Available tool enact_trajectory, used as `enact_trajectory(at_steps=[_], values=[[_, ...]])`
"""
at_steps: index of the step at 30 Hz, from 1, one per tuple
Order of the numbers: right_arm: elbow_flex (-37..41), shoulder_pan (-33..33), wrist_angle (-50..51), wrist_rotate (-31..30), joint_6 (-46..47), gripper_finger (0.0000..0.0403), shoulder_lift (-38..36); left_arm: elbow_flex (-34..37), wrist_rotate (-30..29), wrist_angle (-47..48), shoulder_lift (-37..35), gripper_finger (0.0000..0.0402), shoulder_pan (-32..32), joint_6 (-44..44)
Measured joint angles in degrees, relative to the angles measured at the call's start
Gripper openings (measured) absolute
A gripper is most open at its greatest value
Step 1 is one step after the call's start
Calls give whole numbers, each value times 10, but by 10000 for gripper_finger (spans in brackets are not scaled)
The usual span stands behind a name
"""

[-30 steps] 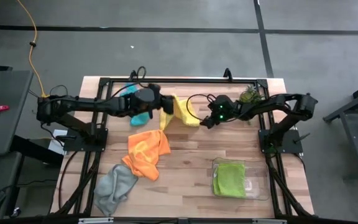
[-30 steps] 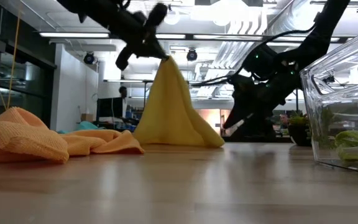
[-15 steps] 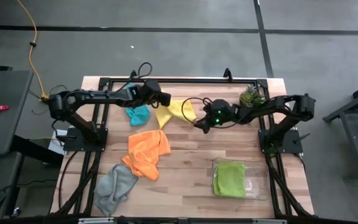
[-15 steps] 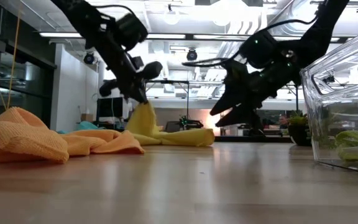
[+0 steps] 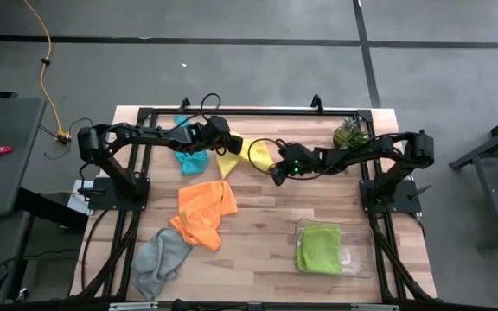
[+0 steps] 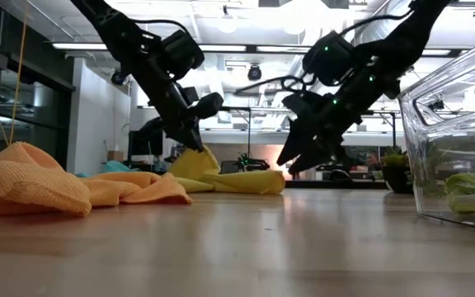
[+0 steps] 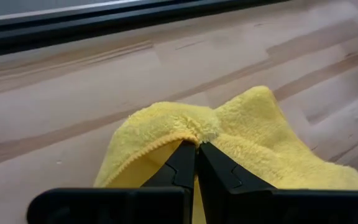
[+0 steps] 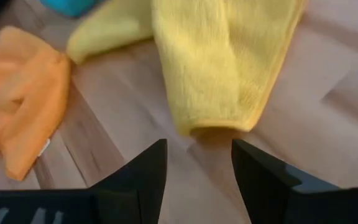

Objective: Fold microfiber towels
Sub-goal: Fold the yellow microfiber cloth

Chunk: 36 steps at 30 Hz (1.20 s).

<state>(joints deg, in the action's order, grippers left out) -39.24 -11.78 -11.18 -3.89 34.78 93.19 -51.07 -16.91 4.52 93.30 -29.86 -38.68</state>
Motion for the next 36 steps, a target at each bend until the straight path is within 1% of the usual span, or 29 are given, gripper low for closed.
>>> enact_trajectory(at_steps=[2,6,9,14,18,21,25,27,29,32,33,34,36], values=[[0,7,-10,4,17,172,21,0,5,-17,0,0,-1,3],[0,23,-78,5,51,172,73,0,11,-26,0,0,-2,3],[-14,34,-105,-8,58,172,104,0,12,-26,0,0,-2,3],[-47,51,-103,-73,73,172,140,0,13,-27,0,0,-2,3],[-74,62,-87,-142,75,172,157,0,13,-28,0,0,-2,3],[-92,62,-61,-172,83,172,166,0,13,-28,0,0,-2,3],[-103,63,-43,-184,87,166,172,0,17,-29,0,0,-2,3],[-105,62,-40,-184,87,148,172,0,18,-30,0,0,-2,6],[-106,62,-37,-183,84,115,171,0,20,-31,0,0,-2,9],[-106,61,-19,-151,74,35,161,0,20,-33,0,0,-2,15],[-106,61,-10,-137,70,18,155,0,20,-35,-2,0,-2,27],[-106,62,-4,-121,63,12,147,0,21,-37,-6,0,-2,40],[-106,63,22,-101,53,13,123,0,23,-47,-18,0,-3,68]])
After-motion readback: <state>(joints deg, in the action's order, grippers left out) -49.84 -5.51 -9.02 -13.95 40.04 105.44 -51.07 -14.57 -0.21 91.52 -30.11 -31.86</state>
